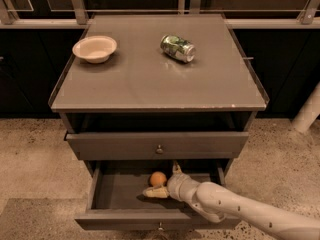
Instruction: Pick orange from middle drawer and place on counter
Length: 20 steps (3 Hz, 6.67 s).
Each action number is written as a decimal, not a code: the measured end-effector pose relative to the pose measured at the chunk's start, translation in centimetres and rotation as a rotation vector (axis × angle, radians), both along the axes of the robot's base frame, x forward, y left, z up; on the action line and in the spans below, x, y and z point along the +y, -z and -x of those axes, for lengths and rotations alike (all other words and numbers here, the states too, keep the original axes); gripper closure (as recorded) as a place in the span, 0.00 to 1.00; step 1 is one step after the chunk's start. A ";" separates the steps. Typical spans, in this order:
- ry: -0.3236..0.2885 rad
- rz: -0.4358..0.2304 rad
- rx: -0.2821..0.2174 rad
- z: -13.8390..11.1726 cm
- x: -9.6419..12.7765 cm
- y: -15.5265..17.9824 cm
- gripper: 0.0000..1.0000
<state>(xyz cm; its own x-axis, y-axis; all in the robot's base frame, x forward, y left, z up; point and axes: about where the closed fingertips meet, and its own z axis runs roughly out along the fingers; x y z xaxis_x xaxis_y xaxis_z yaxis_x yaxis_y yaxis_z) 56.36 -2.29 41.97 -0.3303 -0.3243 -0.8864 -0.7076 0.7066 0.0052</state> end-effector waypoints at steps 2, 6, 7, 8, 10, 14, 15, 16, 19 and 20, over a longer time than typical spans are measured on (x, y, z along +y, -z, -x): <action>-0.035 0.103 -0.011 -2.4 0.0 3.0 0.00; -0.052 0.121 0.011 -2.4 0.4 4.6 0.65; -0.052 0.121 0.011 -2.4 0.4 4.6 0.88; -0.077 0.094 0.012 -2.1 0.5 3.6 1.00; -0.130 0.037 0.035 1.7 -7.7 -2.8 1.00; -0.278 -0.245 -0.339 9.0 -21.9 -23.4 1.00; -0.278 -0.243 -0.336 9.0 -21.7 -23.3 1.00; -0.271 -0.211 -0.375 8.9 -22.7 -25.7 1.00; -0.276 0.030 -0.607 8.5 -26.1 -44.3 1.00; -0.268 0.039 -0.620 8.3 -26.5 -45.1 1.00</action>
Offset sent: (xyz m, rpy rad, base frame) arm 0.0351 -0.0026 -0.0470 -0.1533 -0.0091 0.0493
